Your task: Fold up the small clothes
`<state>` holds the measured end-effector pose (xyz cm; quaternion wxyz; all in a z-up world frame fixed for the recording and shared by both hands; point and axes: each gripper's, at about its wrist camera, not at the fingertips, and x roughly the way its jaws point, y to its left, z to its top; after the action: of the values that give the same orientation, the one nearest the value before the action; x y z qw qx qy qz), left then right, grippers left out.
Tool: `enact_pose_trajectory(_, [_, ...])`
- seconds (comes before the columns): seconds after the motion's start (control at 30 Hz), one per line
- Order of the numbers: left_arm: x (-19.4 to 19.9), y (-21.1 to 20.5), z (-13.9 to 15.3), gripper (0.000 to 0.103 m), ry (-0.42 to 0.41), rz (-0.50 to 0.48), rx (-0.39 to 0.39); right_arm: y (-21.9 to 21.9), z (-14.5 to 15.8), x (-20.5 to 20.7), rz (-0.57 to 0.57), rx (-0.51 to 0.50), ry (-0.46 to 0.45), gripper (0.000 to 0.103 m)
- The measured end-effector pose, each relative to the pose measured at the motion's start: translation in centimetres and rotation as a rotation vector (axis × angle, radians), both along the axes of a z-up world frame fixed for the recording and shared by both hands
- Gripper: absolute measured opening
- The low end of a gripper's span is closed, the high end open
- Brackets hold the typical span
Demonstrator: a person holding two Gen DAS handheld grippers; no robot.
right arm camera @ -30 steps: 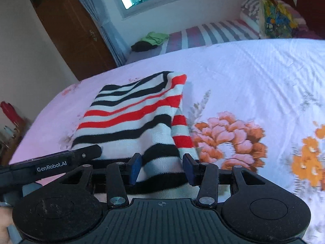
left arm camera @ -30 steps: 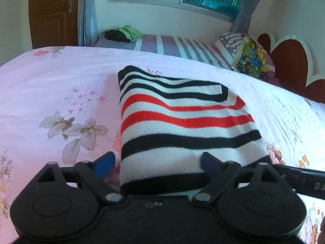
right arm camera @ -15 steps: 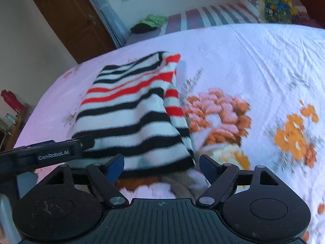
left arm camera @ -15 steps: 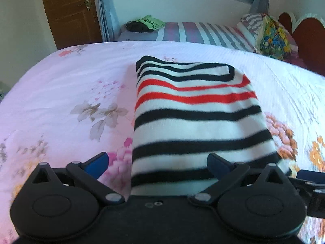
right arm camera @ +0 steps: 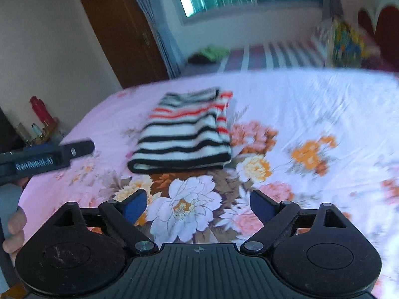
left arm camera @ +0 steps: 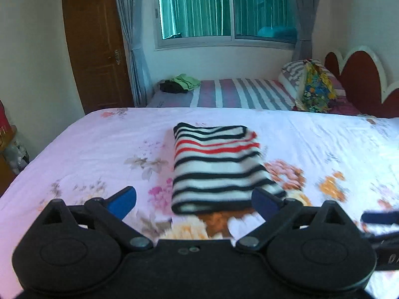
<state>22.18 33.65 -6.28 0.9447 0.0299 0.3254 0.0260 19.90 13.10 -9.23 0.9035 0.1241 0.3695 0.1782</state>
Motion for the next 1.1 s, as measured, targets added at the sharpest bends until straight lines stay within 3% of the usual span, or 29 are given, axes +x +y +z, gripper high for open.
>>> enact_pose_trajectory(0.07, [-2.7,-0.4,1.2,0.099,0.002,0.008,-0.018,-0.6,2.2,-3.1,-0.026,-0.027,-0.083,0.103])
enact_pose_trajectory(0.2, [-7.3,-0.8,3.1,0.101,-0.011,0.042,-0.061,-1.6,6.1,-8.8,-0.087,-0.085,-0.228,0.103])
enact_pose_trajectory(0.3, [-10.0,-1.1,4.1,0.102,-0.037,0.056,-0.064,-2.2,8.0,-12.0,-0.115,-0.088,-0.287,0.103])
enact_pose_trajectory(0.63, [-14.7,-1.0,6.2,0.102,-0.077,0.094,-0.063,-2.9,10.0,-16.5,-0.101,-0.057,-0.340,0.103])
enact_pose_trajectory(1.1, [-15.6,-0.9,6.4,0.102,-0.084,0.102,-0.073,-2.8,10.7,-17.0,-0.109,-0.061,-0.352,0.103])
